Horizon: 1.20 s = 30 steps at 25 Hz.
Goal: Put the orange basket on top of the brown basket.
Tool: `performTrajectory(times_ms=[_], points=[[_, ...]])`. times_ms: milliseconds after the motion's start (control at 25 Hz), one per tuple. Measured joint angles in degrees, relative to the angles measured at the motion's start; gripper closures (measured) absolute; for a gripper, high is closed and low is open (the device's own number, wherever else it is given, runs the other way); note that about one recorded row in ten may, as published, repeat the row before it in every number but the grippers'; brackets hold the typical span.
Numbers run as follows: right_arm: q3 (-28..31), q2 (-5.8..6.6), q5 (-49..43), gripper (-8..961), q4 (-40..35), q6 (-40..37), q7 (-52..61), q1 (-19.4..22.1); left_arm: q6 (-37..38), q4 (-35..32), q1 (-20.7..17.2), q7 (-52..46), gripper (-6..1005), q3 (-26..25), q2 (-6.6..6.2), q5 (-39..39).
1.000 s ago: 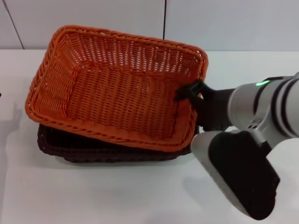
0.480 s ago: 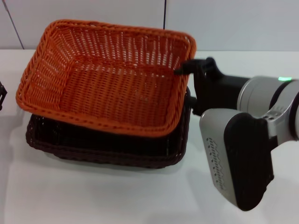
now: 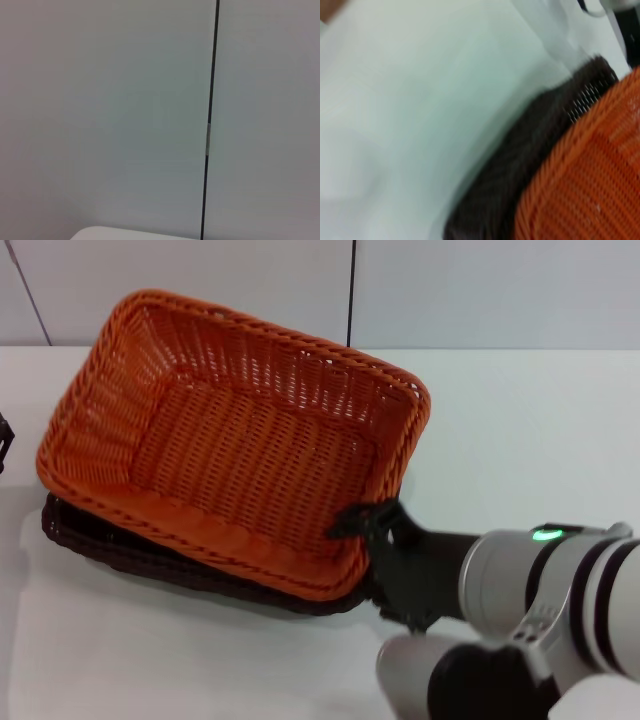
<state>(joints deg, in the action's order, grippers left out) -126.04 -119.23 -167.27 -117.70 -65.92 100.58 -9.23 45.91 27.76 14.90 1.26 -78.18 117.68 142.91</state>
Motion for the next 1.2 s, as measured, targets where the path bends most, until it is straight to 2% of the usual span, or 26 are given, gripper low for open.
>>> performTrajectory(times_ms=[320,400,440,520,600,640,680,840,960,1040,1120,1200], points=[[-4.32,0.2,0.01,344,-0.62,-0.27,-0.11,-1.27,-0.01,0.01,-0.26,0.02,190,0.47,0.01,0.0],[-5.22,0.3,0.09,344,-0.21,1.62,-0.11,-1.63,-0.03,0.15,-0.48,0.01,190,0.48,0.04,0.0],[-5.74,0.39,0.32,344,0.79,6.1,-0.07,-1.94,-0.03,0.23,-0.62,-0.16,190,0.49,0.08,0.0],[-5.86,0.43,0.47,344,1.56,9.12,0.02,-2.05,-0.04,0.23,-0.65,-0.24,190,0.49,0.1,0.0],[-5.39,0.41,0.61,344,4.0,17.79,0.81,-2.07,-0.04,0.09,-0.56,-0.3,190,0.49,0.14,0.0],[-3.11,0.23,0.54,344,7.31,28.94,3.69,-2.15,-0.04,-0.05,-0.4,-0.31,190,0.49,0.15,0.0],[-3.11,0.23,0.54,344,7.31,28.94,3.69,-2.15,-0.03,-0.11,-0.26,-0.32,190,0.49,0.16,0.0],[4.75,-0.39,0.53,344,14.22,50.84,15.58,-1.14,-0.03,-0.11,-0.26,-0.32,190,0.49,0.16,0.0],[11.69,-0.48,3.66,344,19.14,66.57,28.0,2.47,0.86,0.36,-0.53,-0.4,190,0.19,0.31,0.0],[16.92,-0.31,11.15,344,24.37,77.82,33.33,4.54,0.86,0.36,-0.53,-0.4,190,0.19,0.31,0.0],[21.24,-0.01,22.76,344,30.85,87.92,36.0,5.43,2.29,-0.14,-0.63,-0.39,190,-0.33,0.32,-0.13],[23.98,0.14,33.09,344,36.89,95.43,38.26,6.16,3.05,-0.19,-0.76,-0.25,190,-0.64,0.34,-0.22]])
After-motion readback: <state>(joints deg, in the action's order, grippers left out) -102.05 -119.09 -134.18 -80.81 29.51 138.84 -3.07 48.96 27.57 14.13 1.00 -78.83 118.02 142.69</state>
